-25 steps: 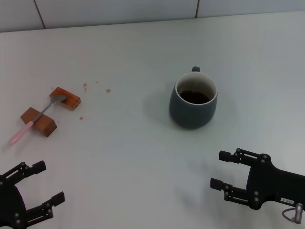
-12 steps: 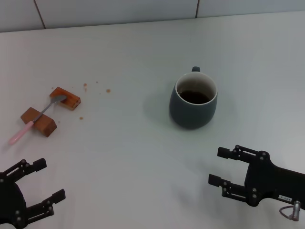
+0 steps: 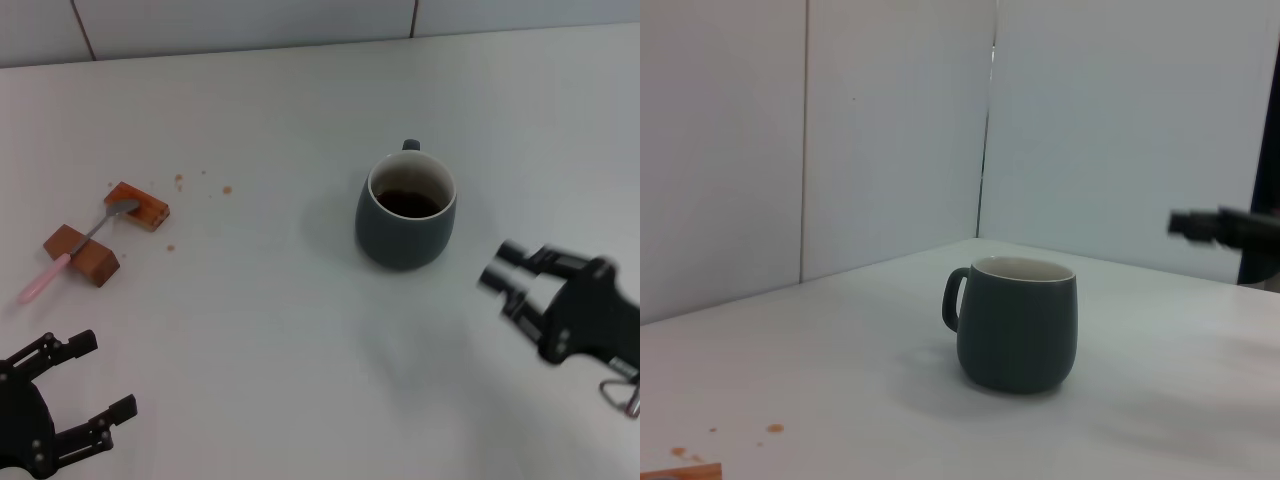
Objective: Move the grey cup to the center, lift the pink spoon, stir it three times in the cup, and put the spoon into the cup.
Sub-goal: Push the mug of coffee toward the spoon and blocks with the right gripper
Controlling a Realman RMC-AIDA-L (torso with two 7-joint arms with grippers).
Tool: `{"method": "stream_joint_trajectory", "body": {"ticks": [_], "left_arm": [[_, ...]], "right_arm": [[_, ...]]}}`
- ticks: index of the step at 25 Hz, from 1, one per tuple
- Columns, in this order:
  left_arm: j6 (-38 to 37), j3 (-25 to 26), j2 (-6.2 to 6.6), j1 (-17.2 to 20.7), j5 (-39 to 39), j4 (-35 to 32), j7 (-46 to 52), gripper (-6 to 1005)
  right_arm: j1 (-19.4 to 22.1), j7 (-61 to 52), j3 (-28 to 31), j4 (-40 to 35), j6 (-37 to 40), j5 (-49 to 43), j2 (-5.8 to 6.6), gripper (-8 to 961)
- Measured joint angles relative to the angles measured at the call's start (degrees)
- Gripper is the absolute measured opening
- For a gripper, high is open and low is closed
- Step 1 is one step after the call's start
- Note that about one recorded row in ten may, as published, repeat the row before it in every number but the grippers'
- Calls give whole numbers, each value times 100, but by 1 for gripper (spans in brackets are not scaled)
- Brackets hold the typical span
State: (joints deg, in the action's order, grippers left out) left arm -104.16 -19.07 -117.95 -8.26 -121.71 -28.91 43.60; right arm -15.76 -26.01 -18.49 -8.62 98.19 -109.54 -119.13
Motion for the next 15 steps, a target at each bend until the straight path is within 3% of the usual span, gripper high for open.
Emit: {"method": "stream_joint_trajectory", "body": {"ticks": [2,7,15], "left_arm": [[0,0,0,0,0,0,0,848],[-28,-1,0,10,0,0,0,848],[-34,14,0,9,-2,8,0,847]], "right_arm": [[77,428,450,250,11,659,-8,291],[-76,538,866,359,-684,1194,-15,193],[-649,614,900,343,-1980,1197,-14,50]]}}
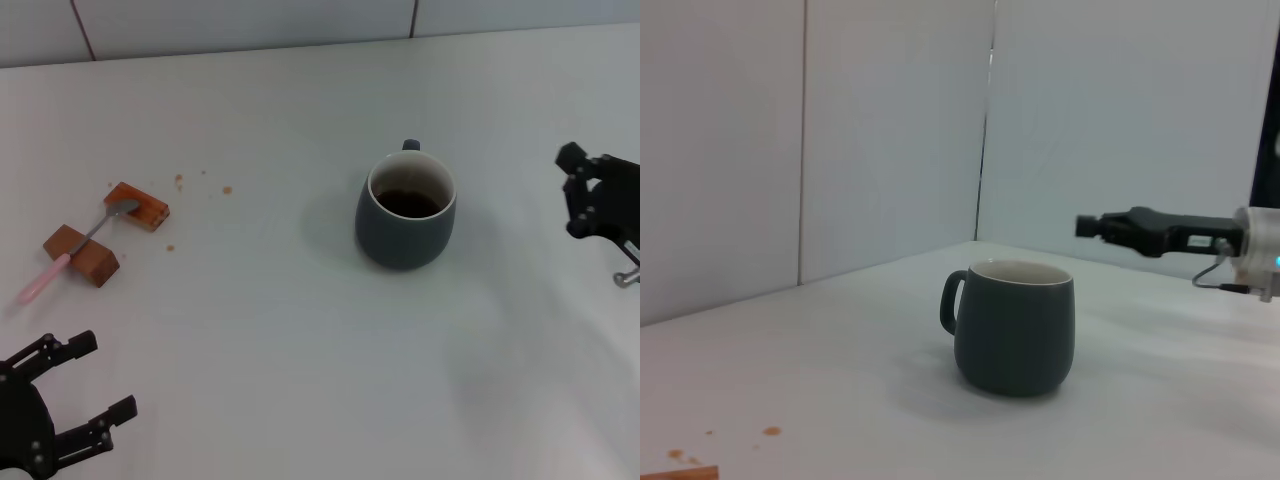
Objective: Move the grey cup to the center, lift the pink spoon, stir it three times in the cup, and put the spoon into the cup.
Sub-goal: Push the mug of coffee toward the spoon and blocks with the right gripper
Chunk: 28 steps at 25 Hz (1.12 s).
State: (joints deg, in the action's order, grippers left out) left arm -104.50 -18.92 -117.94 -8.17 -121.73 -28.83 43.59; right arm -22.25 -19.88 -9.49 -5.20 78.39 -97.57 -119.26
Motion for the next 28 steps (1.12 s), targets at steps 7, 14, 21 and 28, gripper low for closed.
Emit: {"method": "stream_joint_trajectory", "body": {"ticks": [7,14,21,28], "left_arm": [[-18,68,0,-1,1,0,0,847],[-28,73,0,-44,11,0,0,847],[-66,73,8,-87,83,-33,0,847],[-104,85,16,-88,139,-44,0,847]], "right_arm": [[-605,874,-40,451,-1052,-320,-1,24],[-872,1354,-38,810,-1549,-415,-11,31],[-1080,1399,-21,1127,-1759,-420,-18,37],[-1424,1402,4,1523,-1968,-421,-35,44]]}}
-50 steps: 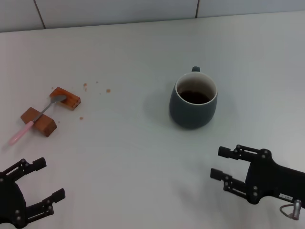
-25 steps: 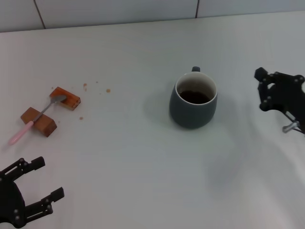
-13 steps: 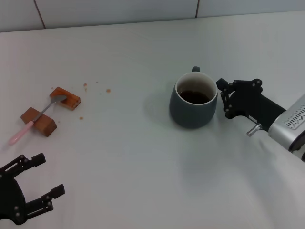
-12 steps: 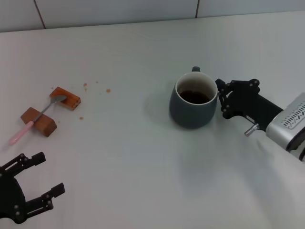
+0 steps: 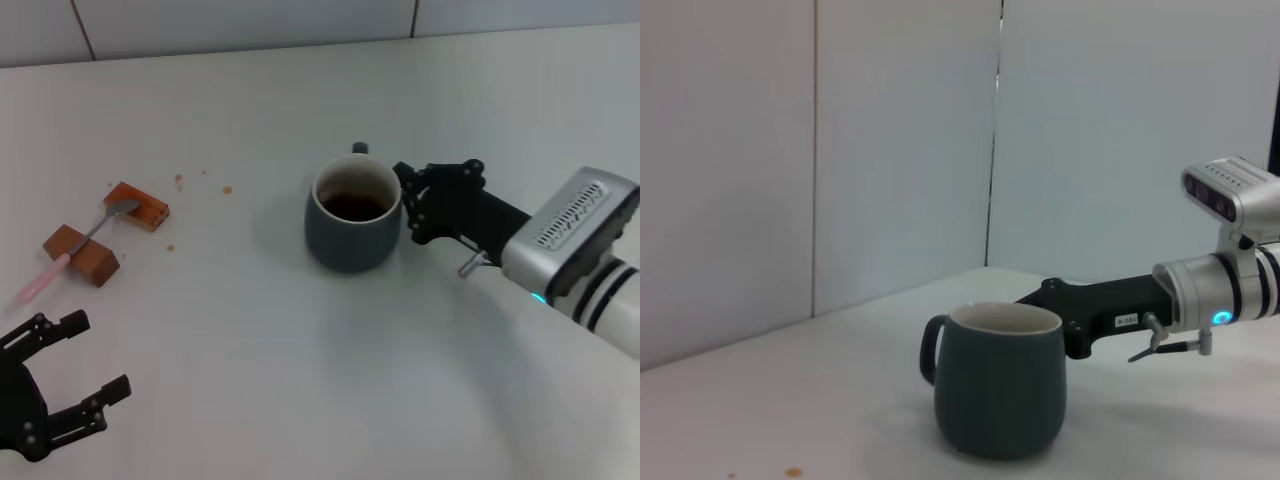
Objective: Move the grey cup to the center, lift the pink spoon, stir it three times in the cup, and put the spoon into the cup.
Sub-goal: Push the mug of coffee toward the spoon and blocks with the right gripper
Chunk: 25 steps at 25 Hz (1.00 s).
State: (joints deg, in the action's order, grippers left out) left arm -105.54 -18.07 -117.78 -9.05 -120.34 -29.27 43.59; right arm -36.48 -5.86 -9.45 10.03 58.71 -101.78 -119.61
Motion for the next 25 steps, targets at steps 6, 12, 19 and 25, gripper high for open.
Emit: {"method": "stream_joint_trajectory", "body": {"ticks": [6,12,19,25], "left_arm": [[-71,57,1,41,12,-11,0,846],[-75,58,-3,58,12,-11,0,846],[-75,58,-7,62,10,-9,0,846],[-69,57,-8,51,9,10,0,846]], "right_arm": [[-400,3,-22,359,-360,-1,-1,50],[-643,-23,20,576,-555,-136,-1,55],[-784,-46,66,750,-676,-142,-4,62],[-192,-95,669,604,90,-120,46,68]]}}
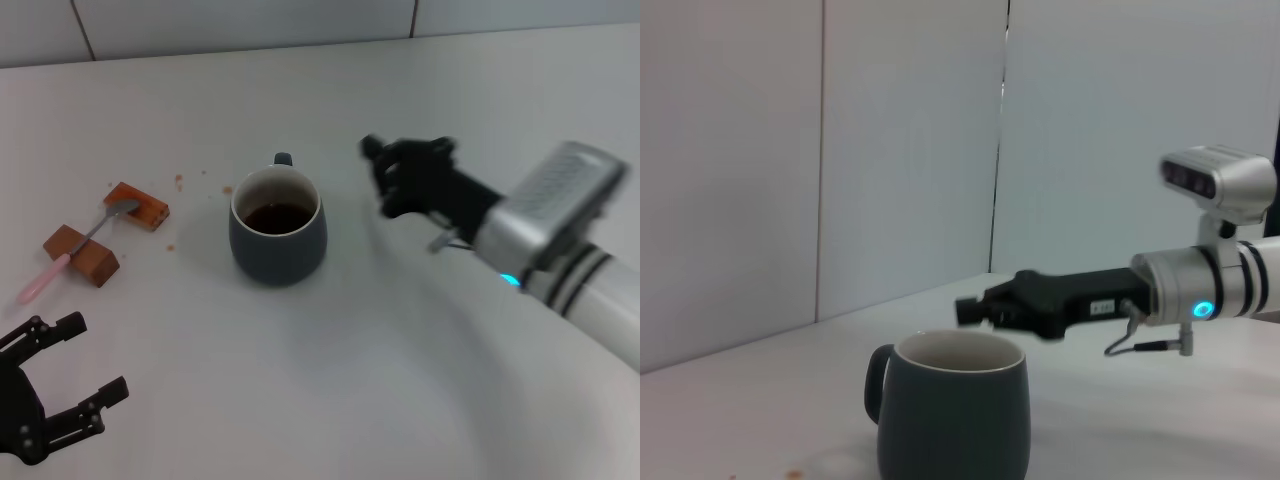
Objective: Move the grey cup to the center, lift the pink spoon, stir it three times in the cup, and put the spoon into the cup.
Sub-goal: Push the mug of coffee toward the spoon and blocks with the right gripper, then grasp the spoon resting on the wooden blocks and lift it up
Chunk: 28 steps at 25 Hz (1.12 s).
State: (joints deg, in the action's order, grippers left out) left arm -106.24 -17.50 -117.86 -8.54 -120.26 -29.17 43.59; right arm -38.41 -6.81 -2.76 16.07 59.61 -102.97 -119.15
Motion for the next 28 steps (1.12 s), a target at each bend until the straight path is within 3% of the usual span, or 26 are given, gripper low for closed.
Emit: {"method": "stream_joint_trajectory", "body": {"ticks": [2,3,4,5,9,14,21,28], "left_arm": [[12,1,1,-24,-4,8,0,846],[21,0,0,-38,-13,11,0,846],[36,1,0,-55,-23,14,0,846],[36,1,0,-55,-23,14,0,846],[41,-1,-6,-75,-16,24,-14,846],[42,-10,-8,-91,-21,30,-10,845],[28,-22,-9,-90,-35,29,8,845],[46,-32,-9,-80,-35,25,11,845]], "right_arm": [[593,-437,217,-388,1115,-24,14,70],[593,-437,217,-388,1115,-24,14,71],[943,-994,179,-825,2059,-98,18,72],[943,-994,179,-825,2059,-98,18,73],[1599,-2069,53,-1989,3995,-847,17,77],[1916,-2593,-432,-2838,4552,-1685,23,81],[2032,-2657,-737,-3146,4266,-2499,23,88],[2004,-2708,-774,-3166,3785,-2979,9,269]]}}
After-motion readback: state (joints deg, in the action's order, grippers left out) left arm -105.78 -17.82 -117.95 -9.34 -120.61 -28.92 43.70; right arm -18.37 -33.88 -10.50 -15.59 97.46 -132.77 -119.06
